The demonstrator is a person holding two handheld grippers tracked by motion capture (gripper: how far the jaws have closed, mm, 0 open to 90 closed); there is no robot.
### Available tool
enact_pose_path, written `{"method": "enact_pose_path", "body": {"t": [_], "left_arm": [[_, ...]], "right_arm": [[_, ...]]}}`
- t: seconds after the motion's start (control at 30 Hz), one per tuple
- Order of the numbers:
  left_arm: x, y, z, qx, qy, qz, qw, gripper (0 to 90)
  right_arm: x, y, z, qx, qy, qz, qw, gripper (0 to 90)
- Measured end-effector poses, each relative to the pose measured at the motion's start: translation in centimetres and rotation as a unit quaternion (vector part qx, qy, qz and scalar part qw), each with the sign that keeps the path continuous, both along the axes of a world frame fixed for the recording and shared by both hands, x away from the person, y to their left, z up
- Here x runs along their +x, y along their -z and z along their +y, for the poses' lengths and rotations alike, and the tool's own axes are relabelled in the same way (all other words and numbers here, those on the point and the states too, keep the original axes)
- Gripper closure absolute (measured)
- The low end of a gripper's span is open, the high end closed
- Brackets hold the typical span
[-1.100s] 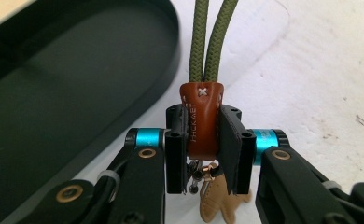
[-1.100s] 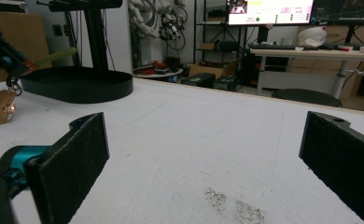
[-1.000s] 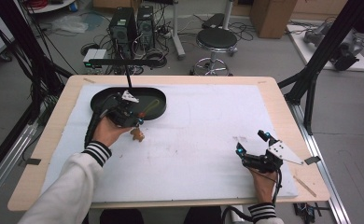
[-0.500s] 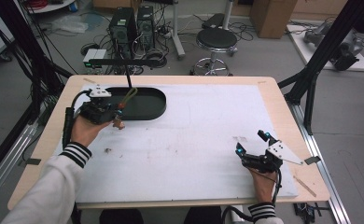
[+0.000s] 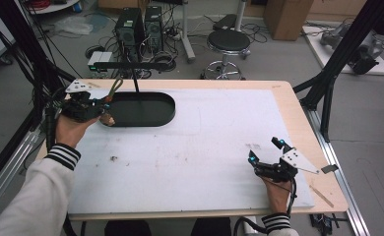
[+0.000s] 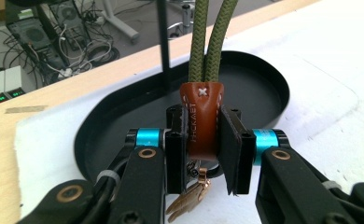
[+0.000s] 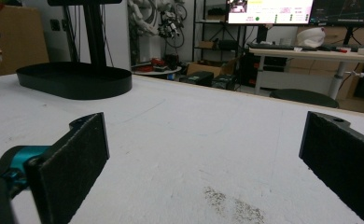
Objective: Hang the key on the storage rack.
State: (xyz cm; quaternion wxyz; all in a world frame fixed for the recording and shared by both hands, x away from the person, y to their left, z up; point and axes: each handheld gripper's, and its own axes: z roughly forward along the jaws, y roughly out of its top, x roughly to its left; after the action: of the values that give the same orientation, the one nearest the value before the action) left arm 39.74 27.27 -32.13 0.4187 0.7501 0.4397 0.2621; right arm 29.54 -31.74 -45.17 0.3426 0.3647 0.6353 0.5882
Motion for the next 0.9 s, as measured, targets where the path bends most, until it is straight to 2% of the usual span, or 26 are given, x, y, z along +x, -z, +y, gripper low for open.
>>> {"method": "enact_pose_path", "body": {"t": [0.33,0.4,0.63,0.73,0.9], "left_arm": [[0.8,-0.8,1.6,-0.006,-0.015,-0.010,0.9998,73.1],[0.9,-0.9,1.8,-0.014,-0.020,-0.019,0.9995,73.1],[1.6,-0.5,2.8,-0.026,-0.038,-0.019,0.9987,73.1],[2.0,-0.6,3.0,-0.014,-0.045,-0.022,0.9987,73.1],[2.9,-1.1,3.2,-0.009,-0.053,-0.029,0.9981,73.1]], "right_arm": [[0.1,0.0,0.0,-0.004,0.000,-0.002,1.0000,0.4],[0.1,0.0,0.0,-0.005,0.000,-0.001,1.0000,0.5],[0.0,0.0,0.1,-0.004,-0.001,0.003,1.0000,0.4],[0.0,0.0,0.1,-0.003,0.000,0.003,1.0000,0.5],[0.1,0.0,0.1,-0.003,0.000,0.002,1.0000,0.5]]}}
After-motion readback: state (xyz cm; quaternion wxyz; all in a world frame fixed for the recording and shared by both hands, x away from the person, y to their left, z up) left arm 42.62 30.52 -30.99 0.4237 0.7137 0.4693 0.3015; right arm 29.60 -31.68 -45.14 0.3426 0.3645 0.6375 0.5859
